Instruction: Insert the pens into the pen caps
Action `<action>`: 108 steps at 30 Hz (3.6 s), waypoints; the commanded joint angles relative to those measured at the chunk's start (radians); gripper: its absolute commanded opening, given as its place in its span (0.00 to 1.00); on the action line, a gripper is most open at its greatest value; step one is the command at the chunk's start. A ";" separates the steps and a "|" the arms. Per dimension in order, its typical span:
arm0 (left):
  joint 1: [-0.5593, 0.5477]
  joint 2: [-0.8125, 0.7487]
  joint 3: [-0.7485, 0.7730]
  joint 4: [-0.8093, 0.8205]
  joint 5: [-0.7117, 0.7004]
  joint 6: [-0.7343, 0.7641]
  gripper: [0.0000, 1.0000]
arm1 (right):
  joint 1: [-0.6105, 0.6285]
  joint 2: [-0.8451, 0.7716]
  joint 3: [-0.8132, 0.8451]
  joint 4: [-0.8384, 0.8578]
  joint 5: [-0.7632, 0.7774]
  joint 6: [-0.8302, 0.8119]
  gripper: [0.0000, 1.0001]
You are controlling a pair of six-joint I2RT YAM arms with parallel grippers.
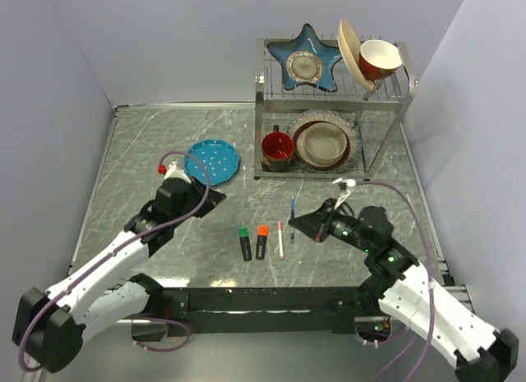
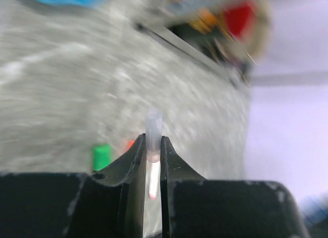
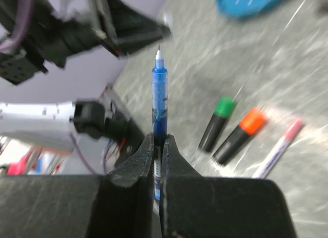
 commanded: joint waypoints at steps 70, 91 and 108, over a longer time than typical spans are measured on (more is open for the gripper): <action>-0.056 -0.469 -0.382 0.612 0.583 0.066 0.01 | 0.506 0.521 0.236 0.454 0.292 -0.016 0.00; -0.056 -0.478 -0.295 0.445 0.537 0.202 0.52 | 0.509 0.584 0.302 0.411 0.228 -0.051 0.00; -0.056 -0.493 -0.284 0.522 0.549 0.113 0.01 | 0.517 0.564 0.281 0.406 0.186 -0.036 0.23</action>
